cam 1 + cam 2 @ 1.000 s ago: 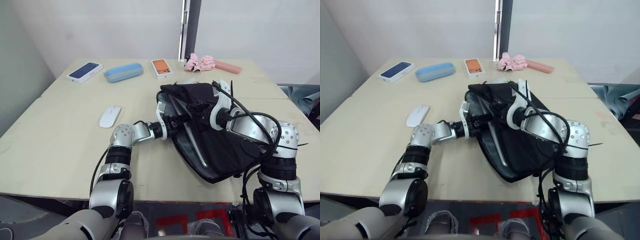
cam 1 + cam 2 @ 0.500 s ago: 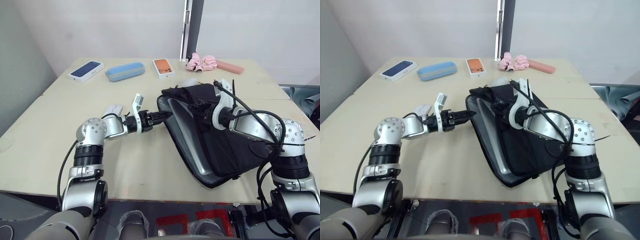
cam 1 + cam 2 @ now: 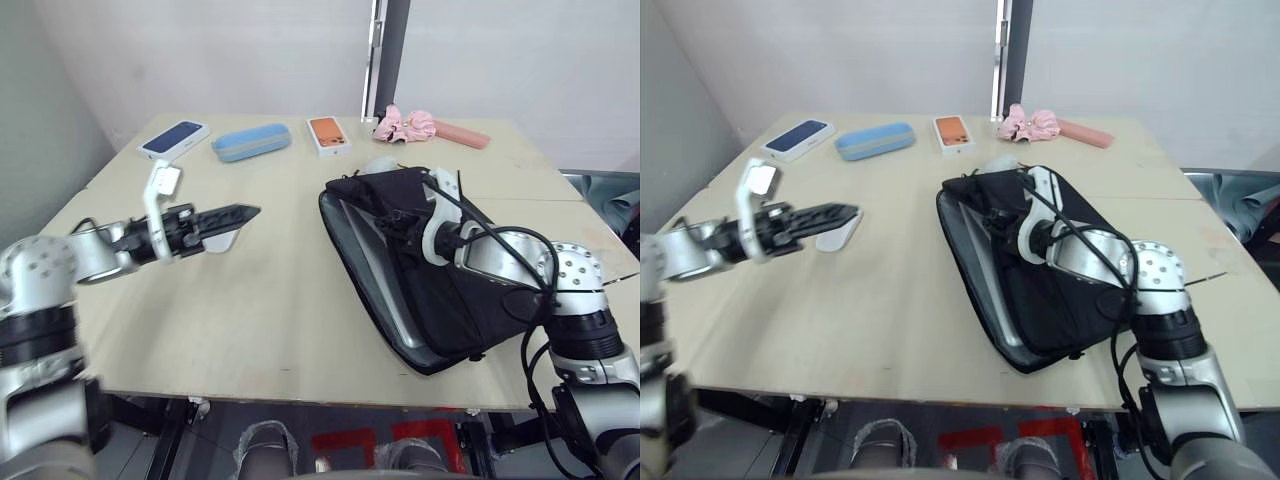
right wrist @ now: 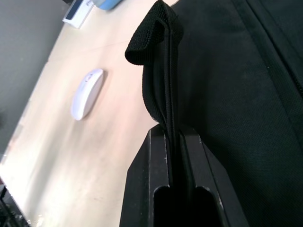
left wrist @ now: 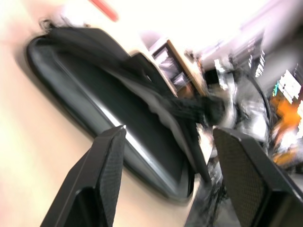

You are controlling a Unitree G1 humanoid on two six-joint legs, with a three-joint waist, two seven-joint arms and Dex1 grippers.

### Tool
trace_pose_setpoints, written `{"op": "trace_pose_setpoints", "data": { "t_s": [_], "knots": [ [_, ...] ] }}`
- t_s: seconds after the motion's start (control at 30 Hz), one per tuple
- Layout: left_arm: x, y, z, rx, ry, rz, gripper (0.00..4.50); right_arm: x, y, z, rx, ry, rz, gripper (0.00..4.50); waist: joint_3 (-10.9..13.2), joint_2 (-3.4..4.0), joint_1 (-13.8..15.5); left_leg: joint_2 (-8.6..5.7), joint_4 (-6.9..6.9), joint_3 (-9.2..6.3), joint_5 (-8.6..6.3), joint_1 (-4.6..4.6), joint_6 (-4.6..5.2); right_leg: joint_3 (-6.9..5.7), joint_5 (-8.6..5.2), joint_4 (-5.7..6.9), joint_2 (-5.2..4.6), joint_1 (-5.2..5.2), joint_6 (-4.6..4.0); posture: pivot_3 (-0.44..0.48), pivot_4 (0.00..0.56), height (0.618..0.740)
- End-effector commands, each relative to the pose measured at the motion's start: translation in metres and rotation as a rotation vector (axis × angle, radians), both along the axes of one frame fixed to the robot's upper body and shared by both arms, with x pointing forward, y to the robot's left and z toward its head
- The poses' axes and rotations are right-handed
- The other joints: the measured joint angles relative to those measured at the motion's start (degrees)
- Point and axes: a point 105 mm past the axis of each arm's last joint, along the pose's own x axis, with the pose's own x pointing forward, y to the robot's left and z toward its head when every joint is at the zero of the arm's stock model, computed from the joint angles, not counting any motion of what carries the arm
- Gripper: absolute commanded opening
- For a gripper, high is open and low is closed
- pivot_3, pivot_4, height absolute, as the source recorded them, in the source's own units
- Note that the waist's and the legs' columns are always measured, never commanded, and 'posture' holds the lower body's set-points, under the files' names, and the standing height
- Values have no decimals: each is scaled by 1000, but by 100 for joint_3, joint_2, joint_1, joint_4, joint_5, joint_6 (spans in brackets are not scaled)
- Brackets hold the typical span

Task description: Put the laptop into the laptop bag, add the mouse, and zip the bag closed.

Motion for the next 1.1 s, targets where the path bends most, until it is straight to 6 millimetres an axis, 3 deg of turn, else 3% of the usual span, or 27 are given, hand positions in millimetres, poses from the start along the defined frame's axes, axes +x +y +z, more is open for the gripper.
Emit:
{"op": "trace_pose_setpoints", "data": {
  "t_s": [0.03, 0.23, 0.33, 0.5, 0.57, 0.67, 0.83, 1.1],
  "knots": [
    [-16, 17, 7, 75, -84, -21, 3067, 3, 1, 6, 39, -36, 13, 1386, 0, 0, 4, 0, 0, -1, 2, -1, -3, -1, 0, 1, -1, -1, 1, 0, 150, 740],
    [-34, 53, 18, 149, -155, 38, 3067, 0, -7, 2, 2, -84, 90, 3467, -1, -1, 7, 2, 2, -5, 6, 0, -5, -6, 1, 5, -2, 2, 1, 0, 150, 740],
    [-38, 71, 25, 178, -200, 86, 3067, -11, -24, 22, -51, -202, 172, 4483, 0, -1, 14, 2, 0, -5, 6, -1, -4, -7, 0, 1, -1, 4, 1, 0, 150, 740],
    [-41, 92, 29, 197, -222, 147, 3067, -31, -58, 46, -187, -363, 268, 4483, -3, -4, 29, 3, -15, -4, 5, 5, -3, -8, -3, -6, 1, 6, 1, 0, 150, 740],
    [-41, 105, 26, 231, -220, 188, 3067, -52, -79, 52, -319, -434, 353, 4483, -3, -5, 80, 3, -17, -5, -5, 1, 14, -12, -8, -14, 0, 7, -3, 0, 150, 740],
    [-37, 121, 24, 253, -216, 249, 3067, -69, -109, 32, -583, -426, 453, 4483, -8, -12, 139, 3, -37, -2, -12, 9, 26, -12, -9, -42, -1, 17, -1, 0, 150, 740],
    [-39, 144, 7, 368, -154, 277, 3067, -70, -174, 25, -701, -385, 347, 4483, -16, -26, 64, 7, -29, 7, -17, 44, 42, -8, -14, -42, -4, 46, -10, 0, 150, 740],
    [-37, 166, -3, 467, -123, 364, 3067, -84, -222, 37, -816, -453, 235, 4483, -17, -25, -5, 11, -25, 20, -16, 59, 53, 1, -14, -30, -3, 48, -19, 0, 150, 740]
  ]
}}
